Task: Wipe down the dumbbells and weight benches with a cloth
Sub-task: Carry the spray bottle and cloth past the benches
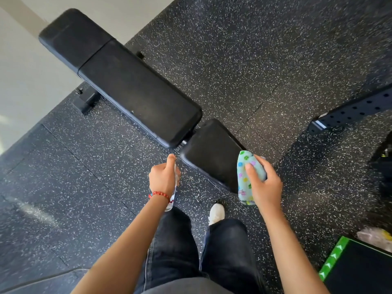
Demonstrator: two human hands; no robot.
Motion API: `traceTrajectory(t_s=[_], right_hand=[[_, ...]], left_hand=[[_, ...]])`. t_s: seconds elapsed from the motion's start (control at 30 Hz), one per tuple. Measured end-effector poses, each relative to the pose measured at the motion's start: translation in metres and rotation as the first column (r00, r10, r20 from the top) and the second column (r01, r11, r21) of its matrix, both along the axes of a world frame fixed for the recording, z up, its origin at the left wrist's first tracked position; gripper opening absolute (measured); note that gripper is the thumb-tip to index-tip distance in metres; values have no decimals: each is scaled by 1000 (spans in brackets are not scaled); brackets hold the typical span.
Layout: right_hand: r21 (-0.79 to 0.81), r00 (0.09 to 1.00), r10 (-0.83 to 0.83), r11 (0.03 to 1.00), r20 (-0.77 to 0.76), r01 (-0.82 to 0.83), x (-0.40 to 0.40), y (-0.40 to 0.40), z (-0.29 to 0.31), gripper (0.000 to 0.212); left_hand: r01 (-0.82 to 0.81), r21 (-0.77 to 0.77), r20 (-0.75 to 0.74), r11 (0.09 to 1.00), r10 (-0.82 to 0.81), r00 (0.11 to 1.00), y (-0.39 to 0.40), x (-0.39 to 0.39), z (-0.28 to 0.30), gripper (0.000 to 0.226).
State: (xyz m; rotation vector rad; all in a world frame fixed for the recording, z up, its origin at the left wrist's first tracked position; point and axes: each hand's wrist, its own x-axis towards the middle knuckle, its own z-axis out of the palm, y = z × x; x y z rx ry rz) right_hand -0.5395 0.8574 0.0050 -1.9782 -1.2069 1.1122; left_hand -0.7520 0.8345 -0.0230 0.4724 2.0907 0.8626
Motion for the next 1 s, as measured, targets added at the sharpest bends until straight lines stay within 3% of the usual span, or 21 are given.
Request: traceTrajectory(t_s=[0.43,0.6,0.83,0.93,1.0], right_hand=[[7,999,-38,999,-23,38,-161,49,3,30],[31,1000,15,999,-22,-15,-191,74,2,28],[21,994,94,995,-49,-93,-210,121,8,28],[25,990,133,991,-48,-132,-220,146,7,28],[30,989,145,989,-42,-143,-227,162,8,29]], left_hand=[[4,-43,16,999,-3,1000,57,-152,-5,69],[-68,-14,-34,998,67,997,71,-182,1,55],[-161,-37,-21,986,160,987,93,-209,15,72],[-217,-38,-42,975,215,976,109,-219,19,53],[-262,-35,-33,964,261,965,120,-225,22,59]])
